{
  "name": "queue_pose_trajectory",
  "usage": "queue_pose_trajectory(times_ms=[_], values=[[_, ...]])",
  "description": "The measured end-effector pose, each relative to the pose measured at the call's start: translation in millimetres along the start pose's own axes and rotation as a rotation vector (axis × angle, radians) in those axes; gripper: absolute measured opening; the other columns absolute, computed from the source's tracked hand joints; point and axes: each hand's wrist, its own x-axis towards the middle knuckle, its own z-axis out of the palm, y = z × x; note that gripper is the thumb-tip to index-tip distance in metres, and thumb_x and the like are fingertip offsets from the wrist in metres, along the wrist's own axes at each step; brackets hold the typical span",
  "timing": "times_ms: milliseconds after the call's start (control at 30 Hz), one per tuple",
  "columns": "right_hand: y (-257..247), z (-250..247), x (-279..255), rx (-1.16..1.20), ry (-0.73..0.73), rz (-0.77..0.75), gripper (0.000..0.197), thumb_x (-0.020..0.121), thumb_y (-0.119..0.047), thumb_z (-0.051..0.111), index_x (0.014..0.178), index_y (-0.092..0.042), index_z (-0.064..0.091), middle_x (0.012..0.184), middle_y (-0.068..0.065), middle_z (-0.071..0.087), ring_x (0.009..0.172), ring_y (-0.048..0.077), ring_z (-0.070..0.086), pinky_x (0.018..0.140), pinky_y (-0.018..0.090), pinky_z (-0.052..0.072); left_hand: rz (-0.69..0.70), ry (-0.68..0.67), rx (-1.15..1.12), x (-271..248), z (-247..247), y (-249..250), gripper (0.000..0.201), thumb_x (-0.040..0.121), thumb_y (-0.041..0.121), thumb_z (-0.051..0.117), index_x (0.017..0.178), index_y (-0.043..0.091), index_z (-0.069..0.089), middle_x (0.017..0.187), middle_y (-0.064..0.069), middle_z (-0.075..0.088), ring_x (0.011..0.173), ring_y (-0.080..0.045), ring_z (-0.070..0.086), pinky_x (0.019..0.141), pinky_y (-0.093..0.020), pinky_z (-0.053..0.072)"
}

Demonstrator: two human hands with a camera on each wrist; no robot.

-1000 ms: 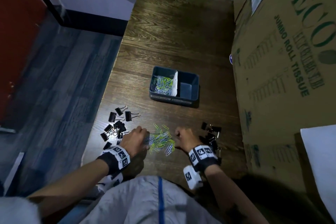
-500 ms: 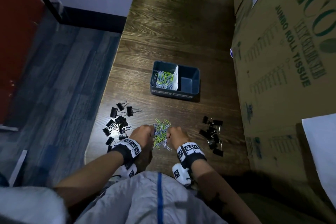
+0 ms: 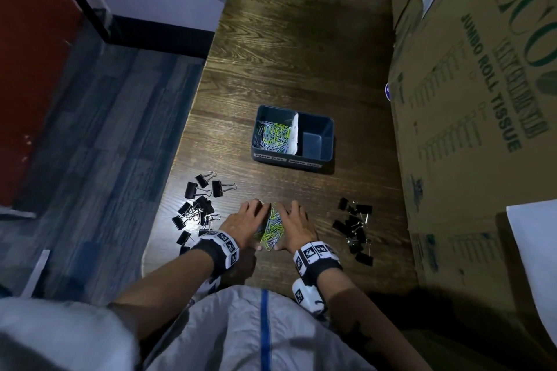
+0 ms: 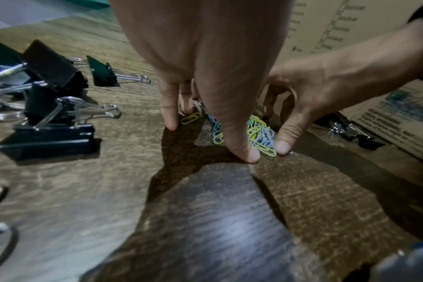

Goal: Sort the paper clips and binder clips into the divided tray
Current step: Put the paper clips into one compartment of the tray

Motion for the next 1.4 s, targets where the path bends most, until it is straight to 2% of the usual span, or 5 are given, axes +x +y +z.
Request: queue_pose_trajectory(times_ms=[467,767,900,1100,1400], values=[[12.2,2.4,3.7,0.119,0.108,0.008,0.05,0.085,-0.004,0.068,0.13,-0.024,0.057,0.125,0.01,0.061,0.109,0.035,0.063,0.089,0.043,0.054,0.09,0.116,-0.169,4.0,-16.9,-5.1,0.022,0.088,0.009,0.062,0.109,0.013,0.06,0.105,-0.009,0.06,0.091,-0.029,0.062,0.075,-0.032,0.045],[24.2,-14.0,1.4,0.176,0.061,0.039,0.031,0.075,0.001,0.067,0.06,-0.018,0.048,0.076,0.009,0.068,0.075,0.031,0.067,0.067,0.035,0.055,0.155,0.352,-0.383,0.9,-70.0,-17.0,0.007,0.086,0.01,0.068,0.091,0.014,0.065,0.087,0.003,0.061,0.074,-0.012,0.058,0.068,-0.017,0.048],[25.9,-31.3,-4.1,0.233,0.122,0.017,0.018,0.071,0.005,0.066,0.067,-0.012,0.062,0.067,0.001,0.067,0.065,0.021,0.066,0.066,0.04,0.06,0.227,0.524,-0.439,14.0,-129.6,-16.1,0.006,0.088,0.009,0.068,0.093,0.012,0.067,0.088,0.005,0.063,0.074,-0.004,0.057,0.066,-0.006,0.04],[3.4,-94.8,-13.5,0.314,0.21,-0.104,0.02,0.074,0.007,0.073,0.068,-0.012,0.07,0.071,0.002,0.069,0.069,0.018,0.066,0.069,0.04,0.059,0.088,0.53,-0.475,57.9,-190.0,-18.3,0.025,0.078,0.027,0.078,0.099,0.017,0.07,0.093,-0.003,0.064,0.083,-0.018,0.061,0.078,-0.036,0.053],[-22.8,-194.3,34.4,0.337,0.435,-0.094,0.015,0.077,-0.005,0.079,0.075,-0.017,0.07,0.084,0.005,0.071,0.083,0.023,0.069,0.08,0.04,0.06,0.011,0.455,-0.268,18.1,-110.4,-23.9,0.022,0.083,0.004,0.065,0.096,0.022,0.067,0.095,0.0,0.067,0.081,-0.019,0.066,0.065,-0.028,0.052]])
